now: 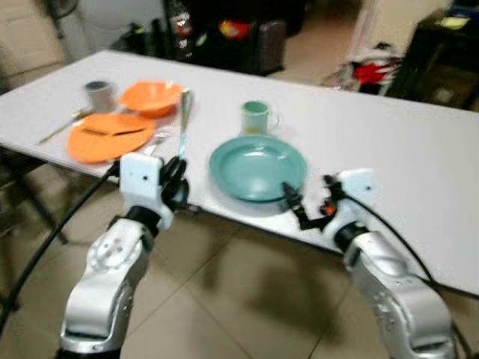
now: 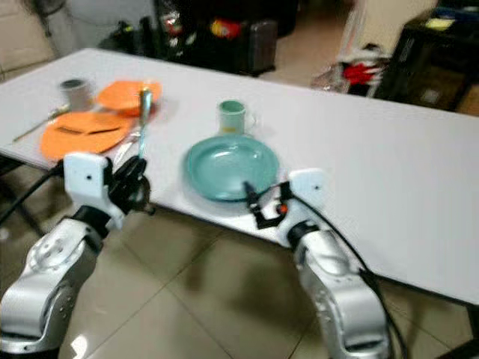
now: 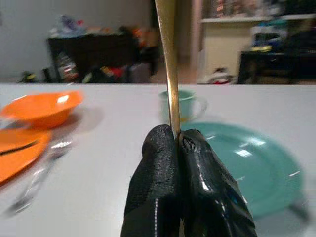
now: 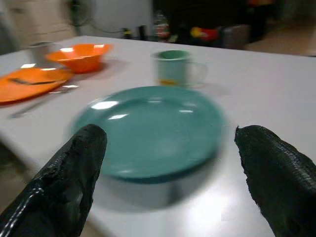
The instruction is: Setting the table
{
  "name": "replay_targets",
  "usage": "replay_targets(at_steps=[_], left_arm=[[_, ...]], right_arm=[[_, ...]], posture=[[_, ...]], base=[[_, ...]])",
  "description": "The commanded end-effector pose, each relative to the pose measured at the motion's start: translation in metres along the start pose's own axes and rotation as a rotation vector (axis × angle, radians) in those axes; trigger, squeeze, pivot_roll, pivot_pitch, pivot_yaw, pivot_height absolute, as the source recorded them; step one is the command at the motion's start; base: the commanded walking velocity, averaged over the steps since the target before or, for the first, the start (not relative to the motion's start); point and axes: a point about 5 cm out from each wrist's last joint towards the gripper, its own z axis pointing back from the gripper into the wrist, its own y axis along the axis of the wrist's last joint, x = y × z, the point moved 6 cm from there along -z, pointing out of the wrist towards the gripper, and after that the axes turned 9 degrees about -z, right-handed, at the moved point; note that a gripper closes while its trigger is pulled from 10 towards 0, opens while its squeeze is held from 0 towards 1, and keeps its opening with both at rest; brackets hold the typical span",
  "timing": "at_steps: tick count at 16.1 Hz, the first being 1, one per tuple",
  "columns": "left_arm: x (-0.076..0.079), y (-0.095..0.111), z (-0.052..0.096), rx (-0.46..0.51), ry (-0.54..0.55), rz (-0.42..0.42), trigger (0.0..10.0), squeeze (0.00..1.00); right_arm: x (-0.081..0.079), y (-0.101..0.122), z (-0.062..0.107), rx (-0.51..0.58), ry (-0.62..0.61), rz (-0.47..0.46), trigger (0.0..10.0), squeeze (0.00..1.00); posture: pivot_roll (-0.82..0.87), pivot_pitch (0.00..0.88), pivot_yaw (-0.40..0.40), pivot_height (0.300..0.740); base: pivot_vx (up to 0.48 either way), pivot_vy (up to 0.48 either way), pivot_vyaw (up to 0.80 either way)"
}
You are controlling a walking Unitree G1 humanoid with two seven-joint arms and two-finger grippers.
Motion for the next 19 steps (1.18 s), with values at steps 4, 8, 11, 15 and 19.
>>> replay_targets(at_steps=[4, 8, 11, 15, 19], left_arm=[[0.012, 0.006, -0.004, 0.019, -0.061, 0.004, 10.0, 0.00], [0.023, 0.004, -0.004, 0.013, -0.121, 0.020, 10.0, 0.00], [0.024, -0.001, 0.001, -0.011, -0.124, 0.047, 10.0, 0.00], [0.024, -0.009, 0.007, -0.046, -0.117, 0.045, 10.0, 0.00], [0.029, -0.028, 0.009, -0.153, -0.092, 0.068, 10.0, 0.00]], right_arm=[[0.009, 0.001, 0.003, 0.010, -0.040, -0.006, 10.0, 0.00], [0.009, -0.001, 0.008, 0.006, -0.047, -0.015, 10.0, 0.00], [0.006, -0.004, 0.012, -0.008, -0.042, -0.017, 10.0, 0.00], [0.005, -0.009, 0.017, -0.036, -0.026, -0.016, 10.0, 0.00], [0.007, -0.009, 0.017, -0.063, -0.013, 0.001, 10.0, 0.00]], posture=[[-0.12, 0.000, 0.061, 0.740], [-0.12, 0.000, 0.078, 0.740], [-0.12, 0.000, 0.076, 0.740], [-0.12, 0.000, 0.068, 0.740], [-0.13, 0.000, 0.064, 0.740]], base=[[0.412, 0.000, 0.00], [0.409, 0.000, -0.80], [0.232, 0.000, 0.00], [0.000, 0.000, 0.00], [0.000, 0.000, 0.00]])
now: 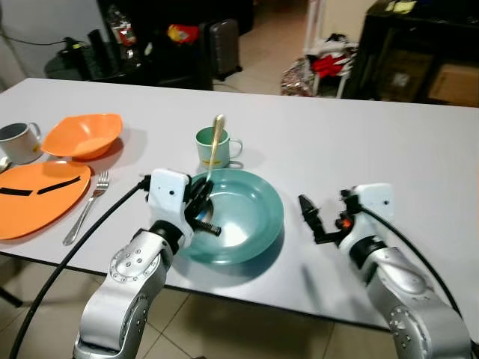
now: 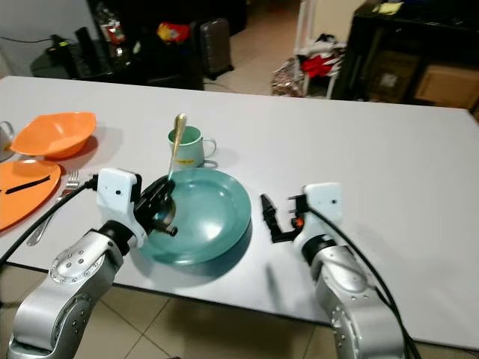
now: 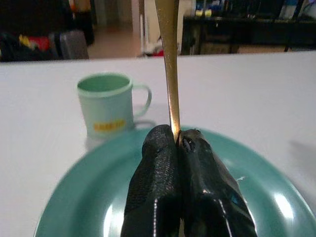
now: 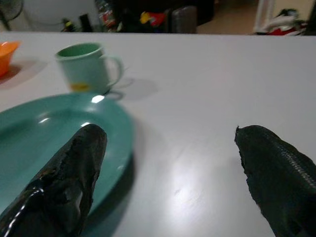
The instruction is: Setting the table
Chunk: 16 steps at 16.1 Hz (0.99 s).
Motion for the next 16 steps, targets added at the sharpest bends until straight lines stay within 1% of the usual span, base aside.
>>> replay_targets(at_steps=[1, 4, 5, 6, 9, 11, 13, 15, 16], left_arm=[[-0.002, -0.004, 0.001, -0.028, 0.010, 0.009, 10.0, 0.00], [-0.003, -0.004, -0.007, -0.054, 0.026, 0.090, 10.0, 0.00], [0.000, -0.003, -0.009, -0.064, 0.016, 0.130, 10.0, 0.00], [0.001, -0.004, -0.010, -0.077, 0.011, 0.147, 10.0, 0.00], [-0.001, -0.007, -0.008, -0.119, 0.039, 0.232, 10.0, 0.00], [-0.002, -0.012, -0.009, -0.158, 0.056, 0.271, 10.0, 0.00], [-0.005, -0.012, -0.011, -0.168, 0.057, 0.258, 10.0, 0.00], [-0.003, -0.013, -0.012, -0.179, 0.034, 0.204, 10.0, 0.00], [0.000, -0.010, -0.012, -0.173, 0.006, 0.145, 10.0, 0.00]], right_arm=[[-0.006, 0.007, 0.000, 0.006, 0.027, 0.011, 10.0, 0.00], [-0.006, 0.008, -0.001, -0.016, 0.050, 0.027, 10.0, 0.00], [-0.007, 0.008, -0.001, -0.029, 0.061, 0.038, 10.0, 0.00], [-0.006, 0.008, -0.001, -0.041, 0.073, 0.051, 10.0, 0.00], [-0.006, 0.008, 0.000, -0.069, 0.104, 0.074, 10.0, 0.00], [-0.006, 0.009, 0.000, -0.090, 0.128, 0.083, 10.0, 0.00], [-0.008, 0.008, 0.000, -0.107, 0.152, 0.094, 10.0, 0.00], [-0.008, 0.006, 0.001, -0.121, 0.155, 0.096, 10.0, 0.00], [-0.008, 0.005, 0.001, -0.118, 0.148, 0.083, 10.0, 0.00]], posture=[[-0.12, 0.000, 0.061, 0.740], [-0.12, 0.000, 0.055, 0.740], [-0.12, 0.000, 0.052, 0.740], [-0.12, 0.000, 0.052, 0.740], [-0.12, 0.000, 0.051, 0.740], [-0.12, 0.000, 0.049, 0.740], [-0.12, 0.003, 0.047, 0.740], [-0.11, 0.007, 0.046, 0.740], [-0.11, 0.007, 0.054, 0.740]], base=[[0.000, 0.000, 0.00], [0.000, 0.000, 0.00], [0.000, 0.000, 0.00], [0.000, 0.000, 0.00], [0.000, 0.000, 0.00], [0.000, 0.000, 0.00], [0.000, 0.000, 0.00], [0.000, 0.000, 0.00], [0.000, 0.000, 0.00]])
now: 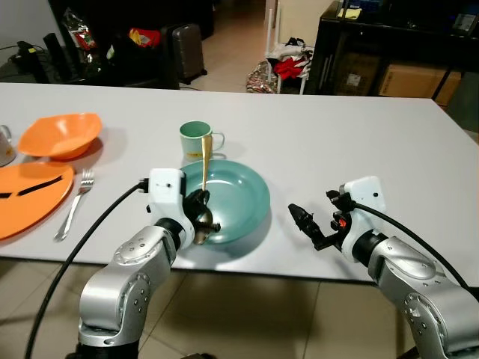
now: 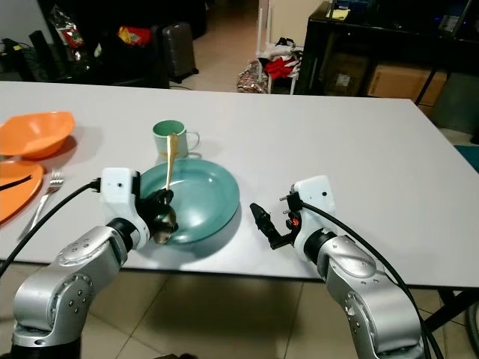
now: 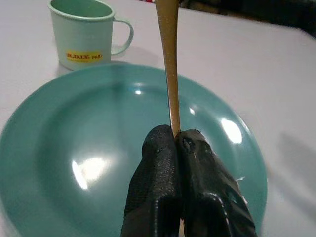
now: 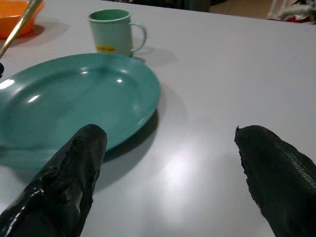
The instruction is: Setting the table
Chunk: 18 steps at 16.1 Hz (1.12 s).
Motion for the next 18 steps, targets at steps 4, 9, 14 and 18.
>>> replay_targets(at_steps=[4, 9, 14, 18], left_arm=[[-0.004, 0.023, -0.008, 0.076, 0.029, -0.097, 10.0, 0.00], [-0.004, 0.031, -0.009, 0.121, 0.035, -0.159, 10.0, 0.00], [-0.014, 0.034, -0.006, 0.151, 0.122, -0.155, 10.0, 0.00], [-0.013, 0.037, -0.001, 0.192, 0.131, -0.121, 10.0, 0.00]], right_arm=[[-0.002, 0.007, -0.001, 0.063, -0.022, -0.074, 10.0, 0.00], [0.002, 0.006, 0.001, 0.103, -0.073, -0.115, 10.0, 0.00], [0.003, 0.007, 0.001, 0.108, -0.066, -0.106, 10.0, 0.00], [0.004, 0.011, 0.000, 0.123, -0.062, -0.077, 10.0, 0.00]], posture=[[-0.11, 0.000, 0.085, 0.740], [-0.12, 0.000, 0.105, 0.740], [-0.11, 0.000, 0.083, 0.740], [-0.11, 0.000, 0.071, 0.740]], base=[[0.000, 0.000, 0.00], [0.000, 0.000, 0.00], [0.000, 0.000, 0.00], [0.000, 0.000, 0.00]])
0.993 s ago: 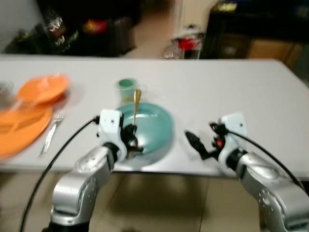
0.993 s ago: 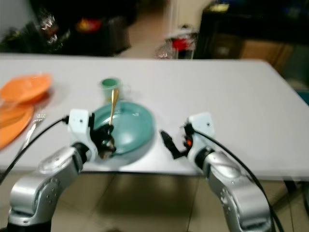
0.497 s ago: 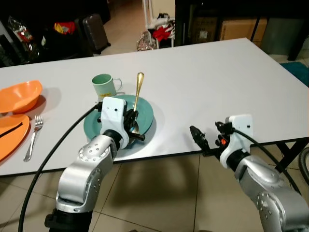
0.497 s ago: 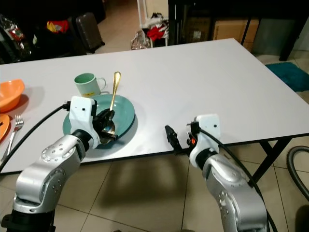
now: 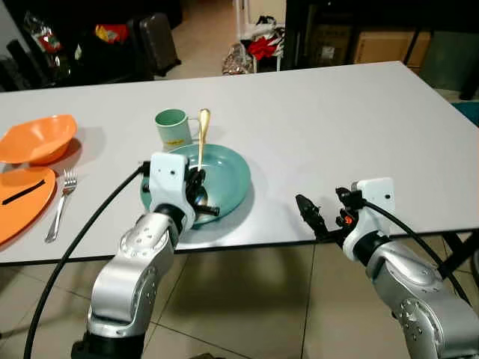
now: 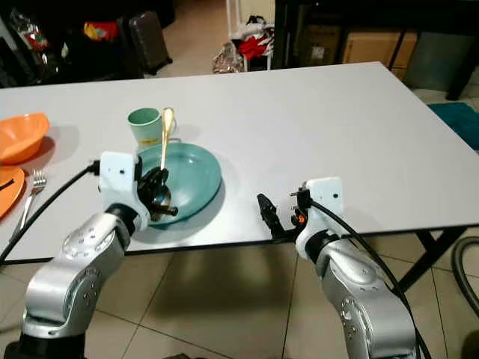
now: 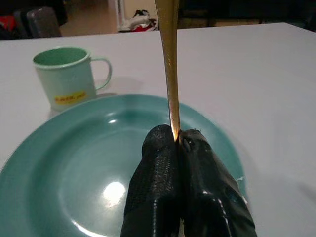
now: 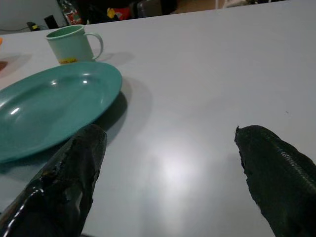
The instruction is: Setting the table
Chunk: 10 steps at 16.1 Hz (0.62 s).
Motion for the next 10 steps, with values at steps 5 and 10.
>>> replay_targets(at_steps=[5, 10], left_arm=[[-0.0056, 0.0116, 0.0002, 0.045, 0.022, -0.033, 10.0, 0.00], [-0.0043, 0.0114, -0.0011, 0.042, 0.013, -0.037, 10.0, 0.00]], right_arm=[[-0.0009, 0.0045, -0.0019, 0.028, 0.002, 0.020, 10.0, 0.00], [-0.0009, 0.0062, -0.0036, 0.034, 0.001, 0.017, 10.0, 0.00]], posture=[[-0.12, 0.002, 0.073, 0.740], [-0.12, 0.005, 0.080, 0.740]], base=[[0.000, 0.000, 0.00], [0.000, 0.000, 0.00]])
